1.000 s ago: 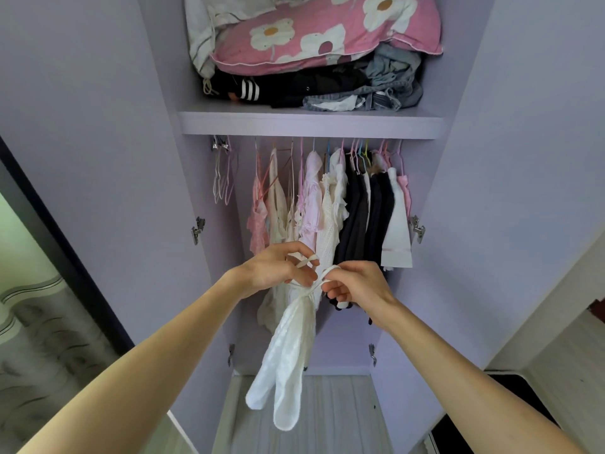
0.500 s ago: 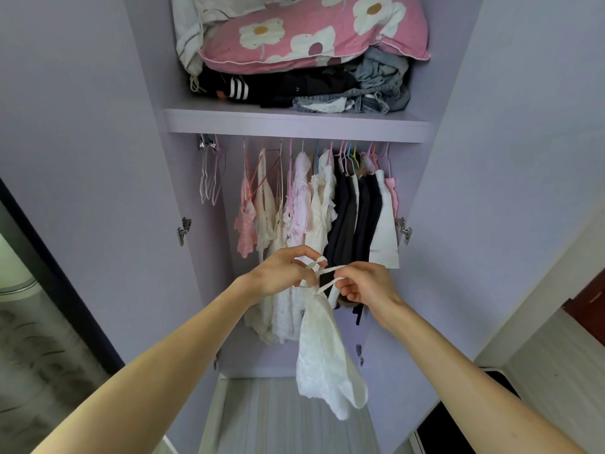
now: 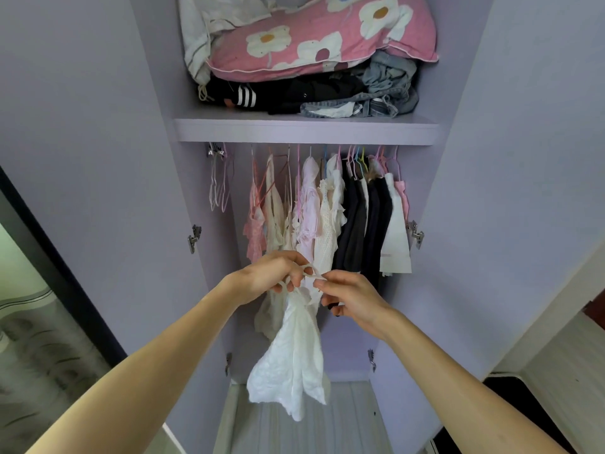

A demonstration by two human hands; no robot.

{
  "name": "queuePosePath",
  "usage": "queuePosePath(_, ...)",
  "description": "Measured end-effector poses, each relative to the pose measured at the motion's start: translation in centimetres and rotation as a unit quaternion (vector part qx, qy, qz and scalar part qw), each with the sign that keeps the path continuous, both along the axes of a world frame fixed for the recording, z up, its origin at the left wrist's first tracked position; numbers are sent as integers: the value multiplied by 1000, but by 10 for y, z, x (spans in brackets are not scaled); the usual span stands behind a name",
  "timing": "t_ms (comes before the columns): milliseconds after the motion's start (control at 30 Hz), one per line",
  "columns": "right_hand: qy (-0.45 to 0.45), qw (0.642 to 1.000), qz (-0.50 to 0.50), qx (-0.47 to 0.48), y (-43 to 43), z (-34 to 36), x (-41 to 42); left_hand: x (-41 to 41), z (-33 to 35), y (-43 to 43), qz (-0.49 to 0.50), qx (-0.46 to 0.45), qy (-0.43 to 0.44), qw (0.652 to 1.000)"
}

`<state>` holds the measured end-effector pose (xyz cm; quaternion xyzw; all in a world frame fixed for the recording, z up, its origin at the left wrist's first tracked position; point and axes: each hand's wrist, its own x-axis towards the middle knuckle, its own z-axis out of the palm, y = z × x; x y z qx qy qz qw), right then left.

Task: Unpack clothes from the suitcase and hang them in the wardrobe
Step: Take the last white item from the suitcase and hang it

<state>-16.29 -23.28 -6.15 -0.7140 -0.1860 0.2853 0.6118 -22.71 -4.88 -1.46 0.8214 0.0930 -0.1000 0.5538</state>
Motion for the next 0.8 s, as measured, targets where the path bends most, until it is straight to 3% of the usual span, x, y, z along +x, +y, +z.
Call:
queuePosePath(133, 17, 1000, 12, 14, 22, 1, 8, 6, -4, 20, 44, 130, -14, 990)
queuePosePath(300, 64, 996, 3, 64, 54, 6, 21, 18, -11, 40, 157, 99, -44, 982)
queuePosePath(367, 73, 994, 16, 73, 67, 12, 31, 24, -5, 47, 186, 160, -77, 966)
queuePosePath(500, -32, 997, 64, 29, 109, 29, 63, 40, 16, 73, 223, 301, -132, 918)
queuePosePath(633, -75, 993, 80, 38, 143, 37, 100, 52, 21, 100, 228, 480, -69, 844)
queuePosePath(800, -102, 987, 120, -16, 190, 26, 152, 68, 29, 148, 168, 701, -11, 693)
